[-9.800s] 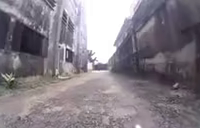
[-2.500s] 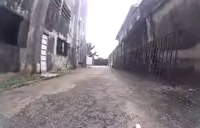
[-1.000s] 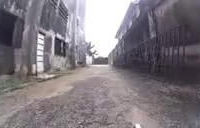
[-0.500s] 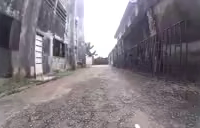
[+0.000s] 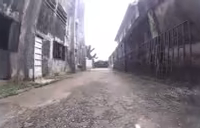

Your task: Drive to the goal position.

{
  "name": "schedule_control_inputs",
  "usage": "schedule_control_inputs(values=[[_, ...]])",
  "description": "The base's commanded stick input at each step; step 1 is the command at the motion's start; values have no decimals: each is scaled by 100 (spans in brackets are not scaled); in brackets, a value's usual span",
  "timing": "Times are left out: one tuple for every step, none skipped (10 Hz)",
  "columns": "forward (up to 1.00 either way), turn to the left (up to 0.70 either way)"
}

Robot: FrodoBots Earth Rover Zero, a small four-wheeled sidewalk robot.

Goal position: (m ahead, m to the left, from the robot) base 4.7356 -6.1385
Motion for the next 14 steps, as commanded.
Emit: schedule_control_inputs(values=[[30,0],[30,0],[30,0],[30,0],[30,0],[30,0],[30,0],[30,0],[30,0],[30,0],[30,0],[30,0],[30,0],[30,0]])
